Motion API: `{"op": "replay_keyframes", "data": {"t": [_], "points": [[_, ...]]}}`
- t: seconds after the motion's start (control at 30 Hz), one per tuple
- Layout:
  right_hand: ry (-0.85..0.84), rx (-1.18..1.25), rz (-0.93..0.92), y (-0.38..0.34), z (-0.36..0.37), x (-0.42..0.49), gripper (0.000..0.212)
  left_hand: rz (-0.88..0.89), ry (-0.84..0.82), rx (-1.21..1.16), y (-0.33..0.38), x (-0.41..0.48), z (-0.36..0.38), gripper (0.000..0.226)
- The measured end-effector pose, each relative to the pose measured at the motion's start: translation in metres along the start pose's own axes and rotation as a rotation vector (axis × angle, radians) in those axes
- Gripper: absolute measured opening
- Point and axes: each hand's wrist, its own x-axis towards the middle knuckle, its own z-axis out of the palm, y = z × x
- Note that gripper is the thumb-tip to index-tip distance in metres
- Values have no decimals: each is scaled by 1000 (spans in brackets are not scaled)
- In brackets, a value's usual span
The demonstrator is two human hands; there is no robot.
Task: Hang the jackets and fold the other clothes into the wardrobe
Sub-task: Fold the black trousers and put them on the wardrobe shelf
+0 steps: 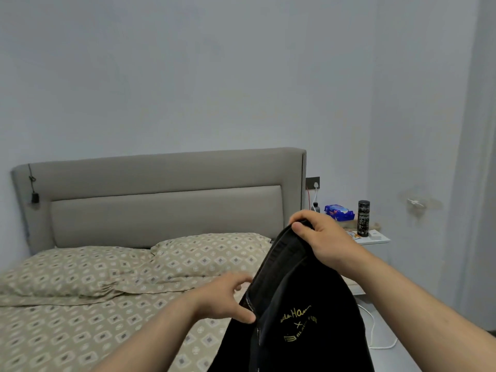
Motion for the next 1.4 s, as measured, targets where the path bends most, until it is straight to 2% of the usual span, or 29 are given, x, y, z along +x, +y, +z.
{"op": "replay_keyframes", "data": {"t": [0.1,0.23,0.3,0.4,0.53,0.7,0.8,0.87,0.97,1.07,1.17,1.3,1.4], "points": [[-24,-14,-8,-3,-8,-1,18,105,-51,-171,5,3,4,38],[23,-62,-8,-5,-20,-1,21,159,-84,-366,15,-3,1,29],[36,-115,-10,-3,-23,-1,24,160,-79,-337,17,-7,-5,21],[68,-181,-7,5,-25,-2,26,151,-69,-146,22,-15,-15,7],[148,-147,-7,15,-27,-1,26,166,102,-20,28,-26,-23,9],[213,-35,50,14,-21,-2,21,162,347,-67,36,-29,-35,14],[238,10,71,8,-13,-9,19,25,482,-314,43,-26,-46,26],[236,72,44,1,-3,-17,22,-53,548,-623,51,-21,-51,34],[226,156,-51,-15,19,-32,37,-70,652,-1035,68,-12,-55,45],[133,153,-136,-30,47,-51,44,-61,789,-1308,85,-5,-54,38],[37,45,-211,-33,71,-71,24,-82,880,-1444,94,-1,-55,27],[-74,-109,-148,-23,87,-82,87,-84,899,-1541,102,-1,-58,15],[-58,-137,-107,-18,90,-81,110,-58,918,-1550,108,-2,-61,12]]}}
